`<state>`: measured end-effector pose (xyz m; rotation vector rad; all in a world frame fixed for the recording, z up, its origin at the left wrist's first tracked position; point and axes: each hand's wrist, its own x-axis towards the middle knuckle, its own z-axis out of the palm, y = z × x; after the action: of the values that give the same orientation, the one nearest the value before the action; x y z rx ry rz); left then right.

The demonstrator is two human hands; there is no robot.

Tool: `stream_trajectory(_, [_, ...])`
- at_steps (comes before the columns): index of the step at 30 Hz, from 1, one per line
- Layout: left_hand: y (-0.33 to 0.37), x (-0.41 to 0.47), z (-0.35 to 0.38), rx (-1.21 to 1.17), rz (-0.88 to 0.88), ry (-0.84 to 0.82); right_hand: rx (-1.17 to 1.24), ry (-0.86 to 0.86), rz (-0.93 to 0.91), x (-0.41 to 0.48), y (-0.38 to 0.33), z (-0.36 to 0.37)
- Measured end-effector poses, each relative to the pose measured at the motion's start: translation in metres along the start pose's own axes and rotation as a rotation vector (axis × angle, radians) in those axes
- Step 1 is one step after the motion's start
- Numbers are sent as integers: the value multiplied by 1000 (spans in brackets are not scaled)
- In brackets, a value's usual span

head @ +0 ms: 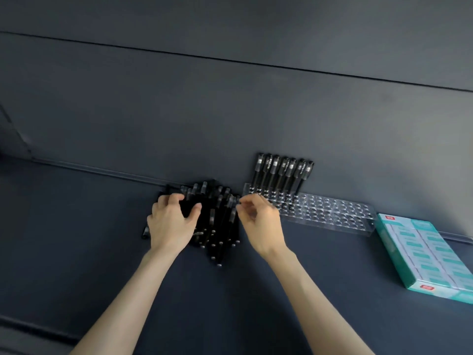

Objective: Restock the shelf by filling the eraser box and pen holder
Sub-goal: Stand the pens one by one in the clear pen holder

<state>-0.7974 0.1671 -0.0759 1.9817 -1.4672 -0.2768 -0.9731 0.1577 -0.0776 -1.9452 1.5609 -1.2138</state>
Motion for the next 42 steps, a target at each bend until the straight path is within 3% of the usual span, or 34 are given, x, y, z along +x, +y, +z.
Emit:
stream_trajectory(5, [-24, 22, -6, 97, 55, -145, -119, -17, 96, 6, -20, 52])
stream_trajectory(9, [-31, 39, -7, 4, 143, -273, -272, 34, 188, 13, -30, 72])
stream_trajectory(18, [-39, 64, -11, -18, 220, -398, -297, 112, 298, 23, -42, 85])
stream_trajectory(27, [-46, 69, -6, -138, 215, -384, -174, 173, 231, 21, -38, 89])
stream_trajectory(34, [-45, 68, -18, -289, 186, -440, 75, 156, 271, 22, -39, 73])
stream_trajectory(42, [-4, 28, -24, -735, 73, -555, 216, 66, 259, 4, -13, 19])
